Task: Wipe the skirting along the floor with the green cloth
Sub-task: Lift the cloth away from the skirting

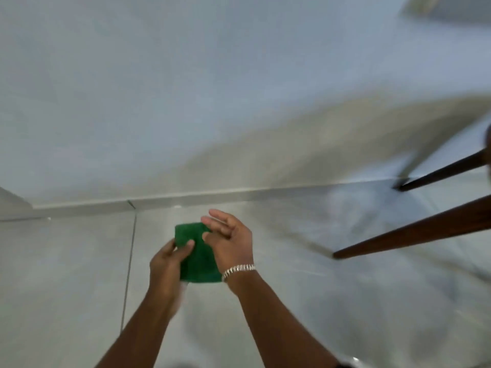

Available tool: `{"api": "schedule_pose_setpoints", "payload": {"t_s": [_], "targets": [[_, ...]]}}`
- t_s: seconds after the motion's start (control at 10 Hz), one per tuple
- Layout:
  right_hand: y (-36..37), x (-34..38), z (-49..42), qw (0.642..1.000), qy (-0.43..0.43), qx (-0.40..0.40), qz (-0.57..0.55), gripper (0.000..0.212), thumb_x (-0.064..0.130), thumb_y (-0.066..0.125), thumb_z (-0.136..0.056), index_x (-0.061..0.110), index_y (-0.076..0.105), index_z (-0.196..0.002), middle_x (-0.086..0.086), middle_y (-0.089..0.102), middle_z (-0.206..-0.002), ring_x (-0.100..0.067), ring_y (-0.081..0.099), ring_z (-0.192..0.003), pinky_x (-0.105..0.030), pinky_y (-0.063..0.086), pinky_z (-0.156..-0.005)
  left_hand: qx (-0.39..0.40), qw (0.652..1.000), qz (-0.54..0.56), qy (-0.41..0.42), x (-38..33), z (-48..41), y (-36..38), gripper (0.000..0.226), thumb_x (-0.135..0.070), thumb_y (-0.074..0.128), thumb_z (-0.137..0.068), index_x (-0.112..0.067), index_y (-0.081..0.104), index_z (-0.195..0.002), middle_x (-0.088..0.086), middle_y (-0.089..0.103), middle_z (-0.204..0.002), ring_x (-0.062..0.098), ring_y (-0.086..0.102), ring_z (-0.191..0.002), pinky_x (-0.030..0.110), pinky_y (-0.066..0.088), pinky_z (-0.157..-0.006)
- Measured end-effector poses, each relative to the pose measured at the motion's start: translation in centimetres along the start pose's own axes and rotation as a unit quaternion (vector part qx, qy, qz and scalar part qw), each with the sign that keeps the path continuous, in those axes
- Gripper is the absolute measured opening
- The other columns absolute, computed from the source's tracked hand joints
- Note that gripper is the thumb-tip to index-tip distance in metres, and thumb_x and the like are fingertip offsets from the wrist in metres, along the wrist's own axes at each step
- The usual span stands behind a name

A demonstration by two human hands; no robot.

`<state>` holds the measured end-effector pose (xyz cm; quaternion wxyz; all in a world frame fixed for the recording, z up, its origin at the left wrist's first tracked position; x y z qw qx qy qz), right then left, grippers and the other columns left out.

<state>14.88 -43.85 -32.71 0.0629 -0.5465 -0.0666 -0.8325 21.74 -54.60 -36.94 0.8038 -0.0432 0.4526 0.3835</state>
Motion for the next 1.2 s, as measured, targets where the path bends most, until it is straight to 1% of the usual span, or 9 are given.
{"api": "schedule_pose_setpoints", "payload": {"t_s": [0.1, 0.2, 0.3, 0.5, 0.6, 0.8, 1.0, 1.1, 1.2], "targets": [[-2.9, 9.8, 6.1, 0.998, -0.004, -0.070, -0.003, 0.047, -0.002, 0.072, -0.075, 0.023, 0.065, -0.114, 0.011, 0.070, -0.112, 0.000, 0.064, -0.105, -0.026, 0.051, -0.097, 0.017, 1.000, 0.010, -0.021, -6.4, 7.7, 4.2, 0.039, 0.005, 0.058, -0.085, -0.005, 0.064, -0.122, 0.027, 0.071, -0.116, 0.043, 0.068, -0.100, 0.048, 0.057, -0.083], [-7.2, 18.3, 12.4, 0.989, 0.083, -0.114, 0.043, 0.064, 0.031, 0.085, -0.065, 0.020, 0.058, -0.122, 0.008, 0.061, -0.117, -0.014, 0.059, -0.112, -0.037, 0.049, -0.101, 0.043, 0.999, 0.016, -0.026, -13.6, 16.9, 10.7, 0.053, 0.012, 0.056, -0.083, -0.010, 0.057, -0.131, 0.023, 0.073, -0.110, 0.044, 0.068, -0.097, 0.049, 0.059, -0.078], [-12.8, 27.0, 18.4, 0.980, 0.137, -0.144, 0.002, 0.060, 0.039, 0.087, -0.062, 0.013, 0.064, -0.111, -0.003, 0.070, -0.105, -0.019, 0.068, -0.093, -0.033, 0.058, -0.080, 0.103, 0.994, -0.001, -0.042, -19.5, 25.0, 18.4, 0.055, 0.013, 0.056, -0.085, -0.011, 0.055, -0.134, 0.026, 0.070, -0.115, 0.046, 0.066, -0.103, 0.051, 0.058, -0.080], [-25.6, 39.6, 25.1, 0.972, 0.089, -0.215, -0.043, 0.031, 0.015, 0.087, -0.066, 0.004, 0.074, -0.092, -0.013, 0.077, -0.087, -0.022, 0.074, -0.075, -0.028, 0.061, -0.064, 0.194, 0.972, -0.126, -0.046, -23.6, 35.4, 32.9, 0.046, 0.003, 0.063, -0.087, -0.016, 0.058, -0.128, 0.018, 0.073, -0.114, 0.039, 0.071, -0.103, 0.055, 0.059, -0.084], [-33.3, 41.5, 25.0, 0.962, 0.107, -0.243, -0.061, 0.033, 0.017, 0.090, -0.061, 0.004, 0.076, -0.088, -0.015, 0.078, -0.083, -0.029, 0.074, -0.076, -0.036, 0.063, -0.071, 0.204, 0.957, -0.200, -0.045, -21.6, 37.6, 39.7, 0.039, -0.004, 0.069, -0.085, -0.015, 0.063, -0.122, 0.015, 0.076, -0.107, 0.036, 0.073, -0.098, 0.058, 0.059, -0.084], [-49.0, 40.4, 19.7, 0.954, 0.116, -0.276, -0.020, 0.013, 0.014, 0.082, -0.073, 0.008, 0.078, -0.083, -0.004, 0.077, -0.070, -0.020, 0.072, -0.069, -0.021, 0.057, -0.054, 0.211, 0.941, -0.257, -0.058, -12.9, 36.0, 54.1, 0.032, -0.004, 0.071, -0.083, -0.027, 0.067, -0.104, 0.008, 0.078, -0.100, 0.028, 0.075, -0.094, 0.052, 0.061, -0.083], [-59.2, 33.4, 11.0, 0.943, 0.145, -0.272, 0.125, 0.028, 0.043, 0.078, -0.071, 0.023, 0.079, -0.090, 0.004, 0.078, -0.082, -0.015, 0.072, -0.079, -0.040, 0.061, -0.078, 0.199, 0.904, -0.359, -0.121, -3.2, 29.4, 61.4, 0.041, -0.001, 0.069, -0.082, -0.012, 0.061, -0.121, 0.005, 0.075, -0.103, 0.023, 0.071, -0.097, 0.047, 0.060, -0.088], [-61.2, 30.4, 8.0, 0.938, 0.159, -0.263, 0.158, 0.033, 0.035, 0.076, -0.076, 0.019, 0.075, -0.105, -0.003, 0.078, -0.097, -0.020, 0.070, -0.090, -0.041, 0.057, -0.087, 0.205, 0.877, -0.416, -0.128, -0.8, 26.8, 62.5, 0.060, -0.003, 0.067, -0.083, -0.015, 0.046, -0.138, 0.010, 0.068, -0.125, 0.026, 0.066, -0.111, 0.044, 0.057, -0.093], [-62.2, 30.0, 8.7, 0.930, 0.225, -0.236, 0.168, 0.058, 0.028, 0.075, -0.080, 0.010, 0.057, -0.131, -0.009, 0.069, -0.122, -0.022, 0.064, -0.108, -0.035, 0.048, -0.103, 0.180, 0.836, -0.511, -0.089, -1.8, 26.9, 62.8, 0.068, -0.011, 0.064, -0.086, -0.016, 0.035, -0.147, 0.010, 0.065, -0.128, 0.023, 0.062, -0.106, 0.031, 0.052, -0.079]]}}
Point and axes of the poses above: each hand's wrist, its own z-axis away from the middle knuckle, its own y-axis out of the palm, x = y × z, the point moved 3 cm from there along -z, towards the middle knuckle
